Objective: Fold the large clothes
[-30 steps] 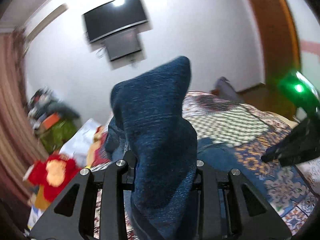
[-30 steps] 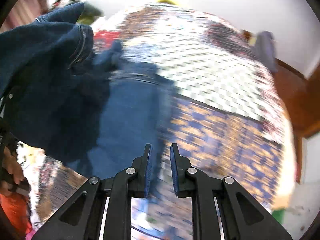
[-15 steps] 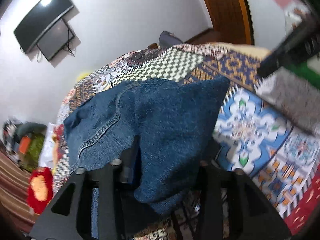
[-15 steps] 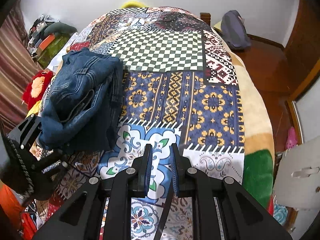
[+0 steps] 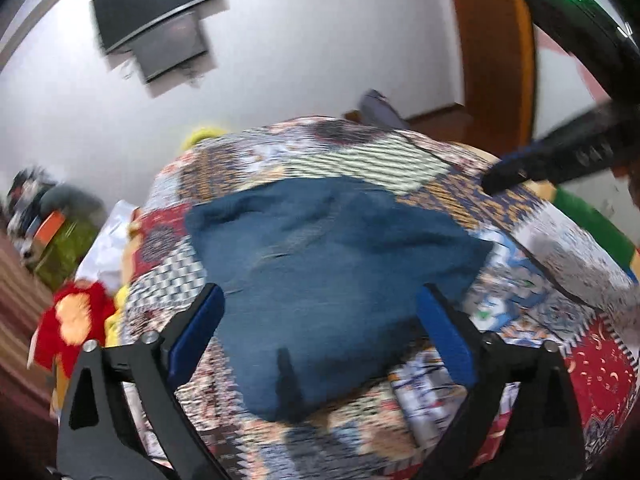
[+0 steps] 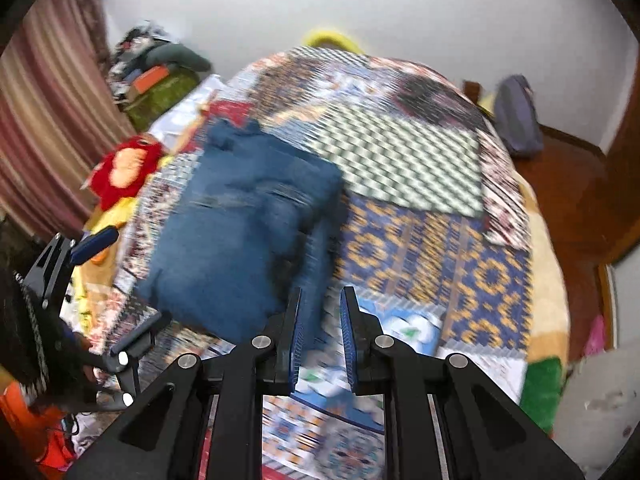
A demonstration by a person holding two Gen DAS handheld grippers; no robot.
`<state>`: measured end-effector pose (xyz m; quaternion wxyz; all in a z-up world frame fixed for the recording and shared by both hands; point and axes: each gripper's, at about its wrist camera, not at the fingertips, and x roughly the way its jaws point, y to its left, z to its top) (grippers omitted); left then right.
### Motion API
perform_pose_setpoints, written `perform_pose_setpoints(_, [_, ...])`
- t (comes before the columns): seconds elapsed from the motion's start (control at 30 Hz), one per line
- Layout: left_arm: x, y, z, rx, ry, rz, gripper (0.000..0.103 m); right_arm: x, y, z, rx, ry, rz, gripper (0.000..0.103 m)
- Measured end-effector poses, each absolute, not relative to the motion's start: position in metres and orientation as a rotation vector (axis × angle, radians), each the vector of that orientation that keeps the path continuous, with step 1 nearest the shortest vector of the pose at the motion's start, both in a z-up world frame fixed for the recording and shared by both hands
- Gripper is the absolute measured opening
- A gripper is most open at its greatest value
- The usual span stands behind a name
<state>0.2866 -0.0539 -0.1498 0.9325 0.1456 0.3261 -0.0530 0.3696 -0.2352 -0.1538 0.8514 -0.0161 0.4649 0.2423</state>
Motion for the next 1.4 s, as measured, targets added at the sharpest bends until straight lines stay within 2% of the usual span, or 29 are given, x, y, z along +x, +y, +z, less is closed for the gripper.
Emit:
perform_pose_setpoints(0.17, [0.298,-0.005,-0.156,0.254,0.723,-0.009,0.099,0.376,-0.191,-0.155,-0.064,0.983,0.599,0.013])
perform_pose_setpoints(0.43, [0.321,0.040,-0.213,-0.016,0.939,-0.054,0.099,0.394,-0.162,-0.218,-0.260,1.058,0.485,0.013])
perform_pose_setpoints(0.7, [0.314,0.033,-0.224,0.011,0.916,-0.052,0.100,0.395,-0.189,-0.241,-0.164,1.075,0.477,0.013])
perform_pose_setpoints(0.73, [0.314,0.033,-0.226,0.009,0.921,-0.056,0.100,0.393,-0.190,-0.241,-0.174,1.074,0.471,0.016])
perform_pose_setpoints(0.8, [0.313,0.035,-0.228,0.003,0.930,-0.053,0.100,0.390,-0.192,-0.242,-0.249,1.047,0.383,0.062])
perform_pose_setpoints(0.83, [0.313,0.036,-0.229,-0.003,0.937,-0.056,0.100,0.388,-0.194,-0.242,-0.303,1.012,0.315,0.099])
perform_pose_setpoints(0.9, [0.310,0.040,-0.231,-0.022,0.950,-0.064,0.101,0.382,-0.207,-0.242,-0.334,0.959,0.279,0.103])
perform_pose_setpoints(1.07, [0.303,0.048,-0.228,-0.029,0.982,-0.059,0.100,0.384,-0.246,-0.238,-0.174,1.051,0.318,0.103])
perform_pose_setpoints(1.4, [0.327,0.073,-0.163,0.029,0.845,0.035,0.100,0.409,-0.238,-0.179,0.000,0.970,0.435,0.103])
